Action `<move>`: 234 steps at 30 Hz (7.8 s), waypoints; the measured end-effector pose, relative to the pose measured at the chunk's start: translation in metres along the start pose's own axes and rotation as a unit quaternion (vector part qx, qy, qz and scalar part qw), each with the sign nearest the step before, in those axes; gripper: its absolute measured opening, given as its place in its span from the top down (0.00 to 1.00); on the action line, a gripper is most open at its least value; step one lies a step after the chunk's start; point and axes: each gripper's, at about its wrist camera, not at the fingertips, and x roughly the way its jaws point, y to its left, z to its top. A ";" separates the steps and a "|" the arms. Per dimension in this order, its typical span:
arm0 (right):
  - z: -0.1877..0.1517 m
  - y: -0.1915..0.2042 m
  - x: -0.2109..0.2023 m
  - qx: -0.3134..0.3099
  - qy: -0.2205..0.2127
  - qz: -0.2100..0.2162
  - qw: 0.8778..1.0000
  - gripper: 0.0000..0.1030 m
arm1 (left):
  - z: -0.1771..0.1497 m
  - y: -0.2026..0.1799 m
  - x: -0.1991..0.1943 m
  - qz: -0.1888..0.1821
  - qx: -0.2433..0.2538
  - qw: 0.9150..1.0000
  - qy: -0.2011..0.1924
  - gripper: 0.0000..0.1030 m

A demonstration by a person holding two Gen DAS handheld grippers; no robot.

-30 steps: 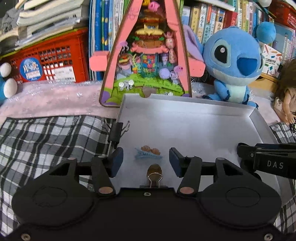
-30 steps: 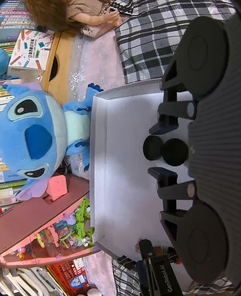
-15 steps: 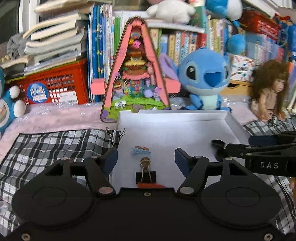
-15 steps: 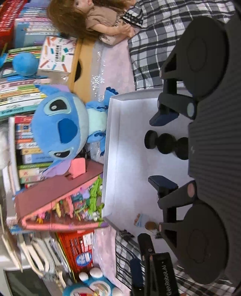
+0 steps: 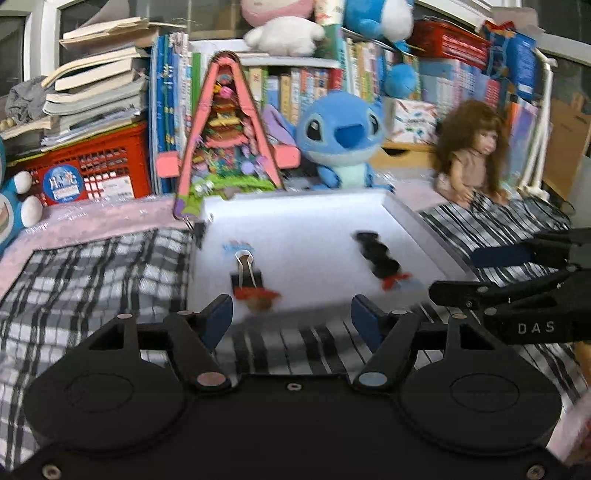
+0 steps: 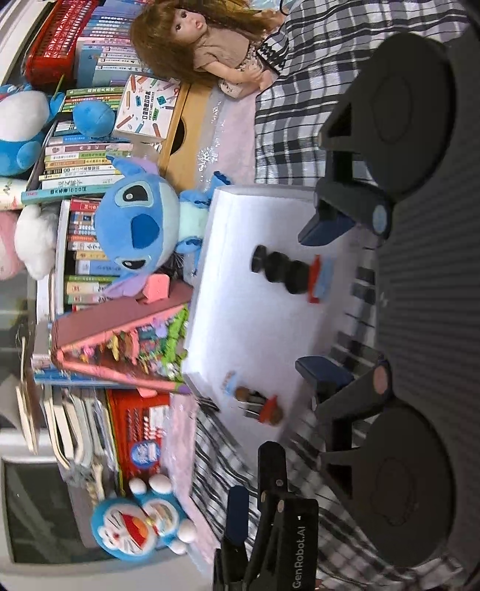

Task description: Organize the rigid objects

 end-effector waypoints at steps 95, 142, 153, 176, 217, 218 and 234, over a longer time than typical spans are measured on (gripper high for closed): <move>0.067 -0.060 0.105 0.162 0.056 -0.031 0.985 0.62 | 0.087 0.058 0.159 0.073 -0.112 0.988 0.072 0.72; 0.055 -0.066 0.128 0.187 0.025 -0.046 0.981 0.38 | 0.080 0.052 0.153 0.078 -0.093 0.990 0.075 0.43; 0.036 -0.041 0.059 0.155 -0.030 -0.035 0.987 0.27 | 0.059 0.030 0.072 0.054 -0.075 0.995 0.023 0.36; -0.057 0.014 0.024 0.100 -0.020 -0.069 0.992 0.18 | -0.046 0.009 0.030 0.104 -0.048 0.993 0.027 0.32; -0.073 0.019 0.047 0.094 0.021 -0.092 0.991 0.00 | -0.058 0.016 0.043 0.104 -0.054 0.992 0.041 0.00; -0.073 0.019 0.047 0.094 0.021 -0.092 0.991 0.00 | -0.058 0.016 0.043 0.104 -0.054 0.992 0.041 0.00; -0.073 0.019 0.047 0.095 0.020 -0.092 0.991 0.00 | -0.058 0.016 0.043 0.105 -0.052 0.992 0.041 0.00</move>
